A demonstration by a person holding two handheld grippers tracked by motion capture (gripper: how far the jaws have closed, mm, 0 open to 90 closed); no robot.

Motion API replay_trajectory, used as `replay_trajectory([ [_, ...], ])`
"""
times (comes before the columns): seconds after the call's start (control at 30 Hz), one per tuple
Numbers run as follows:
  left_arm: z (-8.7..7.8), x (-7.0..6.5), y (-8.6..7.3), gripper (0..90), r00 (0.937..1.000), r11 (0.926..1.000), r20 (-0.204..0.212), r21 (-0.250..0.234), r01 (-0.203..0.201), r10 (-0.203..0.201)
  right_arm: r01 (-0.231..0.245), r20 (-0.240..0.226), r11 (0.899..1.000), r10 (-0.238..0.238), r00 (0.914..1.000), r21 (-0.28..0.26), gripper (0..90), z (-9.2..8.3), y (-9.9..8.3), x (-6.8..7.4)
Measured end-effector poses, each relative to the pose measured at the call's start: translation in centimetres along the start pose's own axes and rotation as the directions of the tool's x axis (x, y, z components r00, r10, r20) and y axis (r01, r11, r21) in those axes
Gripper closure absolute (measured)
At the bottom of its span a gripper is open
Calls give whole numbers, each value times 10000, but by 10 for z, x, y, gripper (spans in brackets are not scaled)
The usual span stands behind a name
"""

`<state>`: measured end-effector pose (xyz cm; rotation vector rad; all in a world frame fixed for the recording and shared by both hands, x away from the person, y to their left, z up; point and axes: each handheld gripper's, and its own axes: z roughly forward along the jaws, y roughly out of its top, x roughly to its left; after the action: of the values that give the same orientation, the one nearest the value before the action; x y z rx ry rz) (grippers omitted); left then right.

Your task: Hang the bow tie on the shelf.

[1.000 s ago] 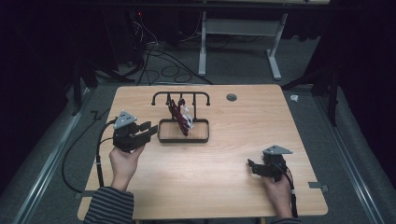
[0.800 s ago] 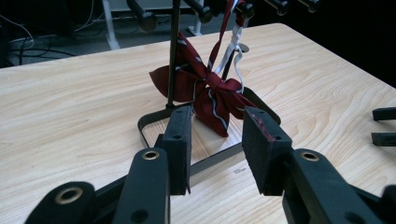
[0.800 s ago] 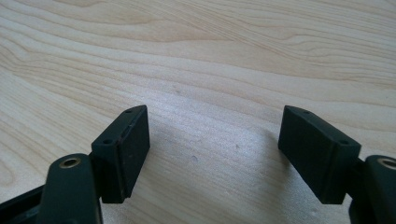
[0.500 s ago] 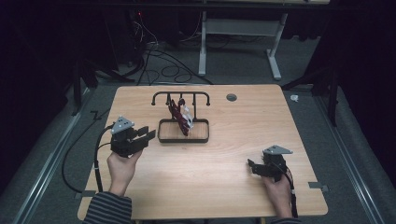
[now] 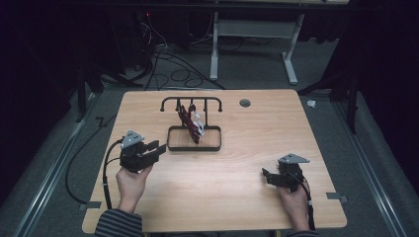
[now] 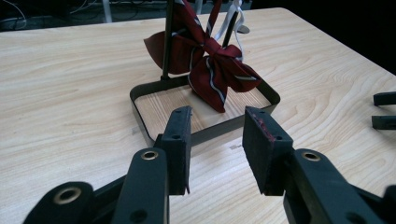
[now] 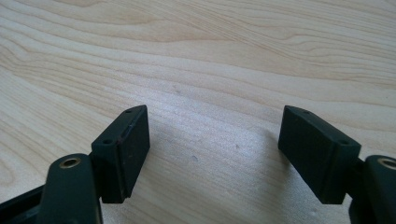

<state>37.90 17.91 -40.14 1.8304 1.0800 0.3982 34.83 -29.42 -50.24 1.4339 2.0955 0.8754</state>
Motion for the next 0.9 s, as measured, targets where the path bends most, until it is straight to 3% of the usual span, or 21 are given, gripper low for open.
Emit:
replay_trajectory([
  [0.9,9,3,-30,619,9997,9985,111,502,231,-237,8,9,10000,-8,10000,3,260,0,0,0],
])
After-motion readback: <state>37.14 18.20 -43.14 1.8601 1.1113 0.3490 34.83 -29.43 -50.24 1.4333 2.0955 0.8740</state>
